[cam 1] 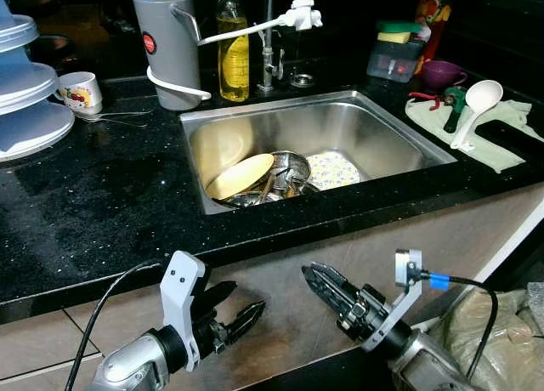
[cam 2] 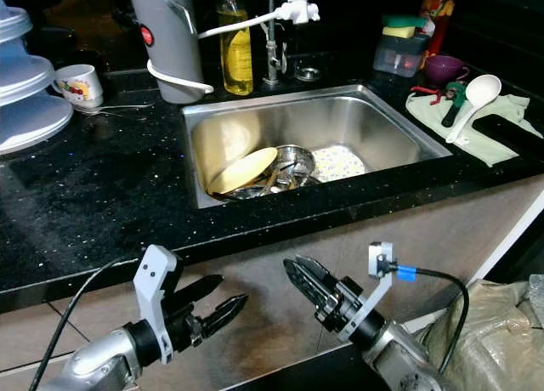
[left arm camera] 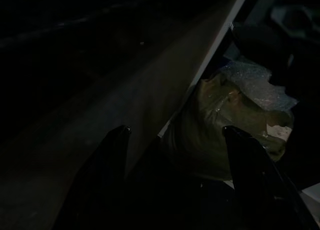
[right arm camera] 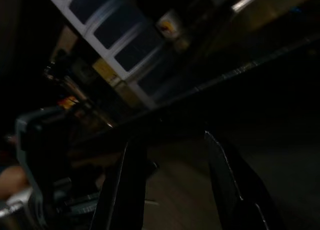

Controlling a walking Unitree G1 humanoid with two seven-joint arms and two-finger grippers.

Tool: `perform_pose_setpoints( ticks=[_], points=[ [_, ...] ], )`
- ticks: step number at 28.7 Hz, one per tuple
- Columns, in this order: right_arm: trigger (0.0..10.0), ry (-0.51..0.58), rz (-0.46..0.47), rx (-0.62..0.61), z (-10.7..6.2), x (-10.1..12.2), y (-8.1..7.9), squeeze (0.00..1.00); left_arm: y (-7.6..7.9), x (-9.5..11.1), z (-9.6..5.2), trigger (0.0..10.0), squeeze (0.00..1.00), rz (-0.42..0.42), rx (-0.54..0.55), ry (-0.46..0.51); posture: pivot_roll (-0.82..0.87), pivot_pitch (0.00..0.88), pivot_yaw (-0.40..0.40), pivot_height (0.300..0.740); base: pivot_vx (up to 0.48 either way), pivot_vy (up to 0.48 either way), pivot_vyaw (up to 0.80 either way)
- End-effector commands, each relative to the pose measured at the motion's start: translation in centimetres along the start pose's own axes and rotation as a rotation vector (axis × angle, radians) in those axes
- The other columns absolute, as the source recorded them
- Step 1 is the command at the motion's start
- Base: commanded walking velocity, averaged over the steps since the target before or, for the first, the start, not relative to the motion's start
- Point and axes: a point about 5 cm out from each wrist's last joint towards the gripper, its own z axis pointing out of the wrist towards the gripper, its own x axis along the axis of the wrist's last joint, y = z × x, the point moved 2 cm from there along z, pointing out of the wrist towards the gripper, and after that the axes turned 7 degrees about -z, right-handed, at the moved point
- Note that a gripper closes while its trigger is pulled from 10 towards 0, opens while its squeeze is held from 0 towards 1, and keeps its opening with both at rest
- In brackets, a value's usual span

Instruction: Kitchen organization

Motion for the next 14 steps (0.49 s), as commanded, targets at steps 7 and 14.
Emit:
perform_pose_setpoints(
  ticks=[7,14],
  points=[
    [10.0,0.131,0.040,0.026,0.6,3.3,0.8,0.00,1.1,2.4,0.8,10.0,0.00,0.038,-0.025,0.096,-0.04,0.000,-0.050,0.740,0.000,0.000,0.00],
    [10.0,0.168,-0.059,-0.130,1.3,5.5,3.3,0.00,3.1,6.4,2.1,10.0,0.00,0.183,-0.107,0.193,-0.05,0.000,-0.048,0.740,0.000,0.000,0.00]
  ],
)
